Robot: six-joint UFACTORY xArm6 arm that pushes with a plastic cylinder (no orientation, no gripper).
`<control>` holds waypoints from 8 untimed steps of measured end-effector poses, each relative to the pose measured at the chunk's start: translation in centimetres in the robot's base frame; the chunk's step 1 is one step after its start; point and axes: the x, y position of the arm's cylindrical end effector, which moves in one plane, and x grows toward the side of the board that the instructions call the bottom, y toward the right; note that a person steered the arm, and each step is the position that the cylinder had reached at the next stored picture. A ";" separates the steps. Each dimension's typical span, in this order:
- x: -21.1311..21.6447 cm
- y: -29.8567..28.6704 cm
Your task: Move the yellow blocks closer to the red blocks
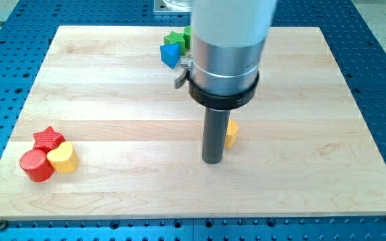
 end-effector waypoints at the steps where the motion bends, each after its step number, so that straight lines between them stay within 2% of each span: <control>1: -0.5 7.8; 2: -5.4 5.4; 3: -6.1 -3.8; 4: -7.2 -4.8; 5: -6.7 1.4; 6: -0.7 -0.5; 7: -0.3 -13.8; 8: -0.4 -13.9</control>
